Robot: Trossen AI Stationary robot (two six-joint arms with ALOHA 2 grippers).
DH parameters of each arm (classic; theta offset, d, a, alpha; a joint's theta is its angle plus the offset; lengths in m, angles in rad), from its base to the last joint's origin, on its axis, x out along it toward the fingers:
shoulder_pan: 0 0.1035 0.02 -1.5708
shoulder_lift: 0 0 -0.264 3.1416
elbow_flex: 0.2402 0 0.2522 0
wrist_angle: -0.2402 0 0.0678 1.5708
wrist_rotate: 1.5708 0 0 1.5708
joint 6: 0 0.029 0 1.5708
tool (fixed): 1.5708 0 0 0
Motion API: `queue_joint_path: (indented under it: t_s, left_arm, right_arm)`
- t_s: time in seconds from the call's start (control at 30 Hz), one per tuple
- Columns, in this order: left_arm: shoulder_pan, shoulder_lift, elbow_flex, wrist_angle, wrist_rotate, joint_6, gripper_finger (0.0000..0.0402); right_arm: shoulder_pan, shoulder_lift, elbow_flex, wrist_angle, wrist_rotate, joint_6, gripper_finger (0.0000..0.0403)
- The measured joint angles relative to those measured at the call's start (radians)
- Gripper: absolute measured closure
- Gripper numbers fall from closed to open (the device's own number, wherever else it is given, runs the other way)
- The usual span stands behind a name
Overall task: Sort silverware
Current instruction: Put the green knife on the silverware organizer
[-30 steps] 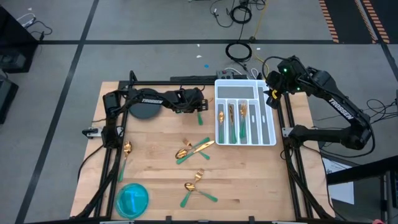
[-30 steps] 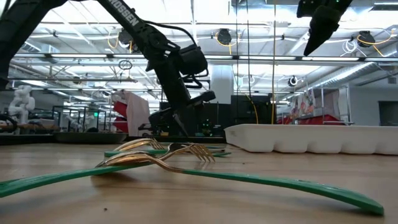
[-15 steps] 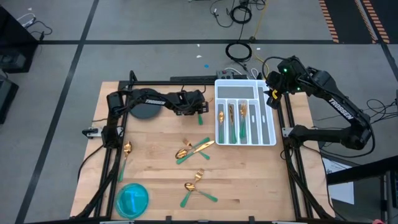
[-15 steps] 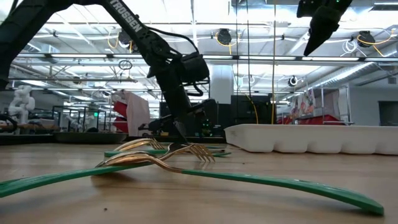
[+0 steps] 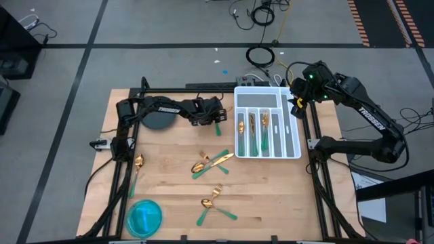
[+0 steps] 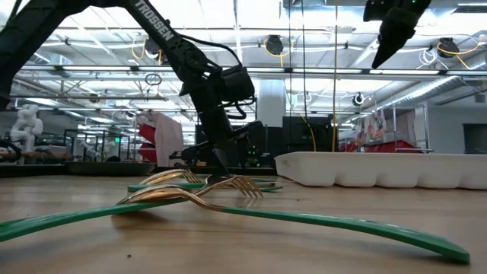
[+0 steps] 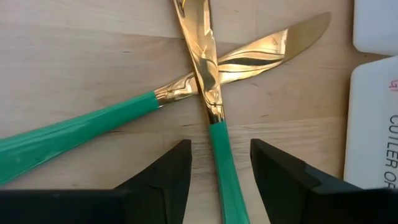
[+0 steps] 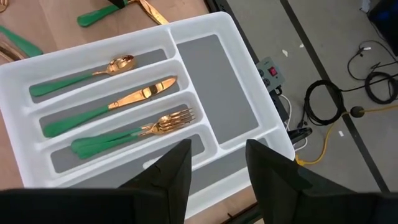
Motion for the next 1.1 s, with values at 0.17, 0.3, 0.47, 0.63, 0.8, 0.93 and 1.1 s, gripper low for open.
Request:
queue_joint_path:
  t_s: [0.17, 0.3, 0.47, 0.63, 0.8, 0.93, 1.1]
  left_arm:
    - [0.005, 0.031, 0.000, 0.030, 0.018, -0.024, 0.0230]
    - [0.003, 0.061, 0.020, 0.026, 0.030, -0.035, 0.0231]
    - [0.000, 0.081, 0.074, -0.045, 0.037, -0.030, 0.0231]
    - [0.011, 0.082, 0.083, -0.073, 0.050, -0.032, 0.0254]
    - [0.008, 0.083, 0.082, -0.087, 0.053, -0.032, 0.0297]
    - [0.006, 0.083, 0.081, -0.092, 0.050, -0.031, 0.0321]
    - [0.007, 0.083, 0.081, -0.097, 0.054, -0.026, 0.0357]
  right_arm:
    - [0.000, 0.000, 0.000, 0.000, 0.000, -0.009, 0.0257]
    - [0.000, 0.000, 0.000, -0.003, 0.000, -0.013, 0.0257]
    - [0.000, 0.000, 0.000, -0.033, 0.000, -0.029, 0.0257]
    - [0.000, 0.000, 0.000, -0.056, 0.000, -0.028, 0.0257]
    - [0.000, -0.002, 0.000, -0.059, 0.000, -0.009, 0.0257]
    - [0.000, -0.005, 0.000, -0.059, -0.001, -0.009, 0.0257]
    - [0.000, -0.010, 0.000, -0.059, -0.009, -0.010, 0.0257]
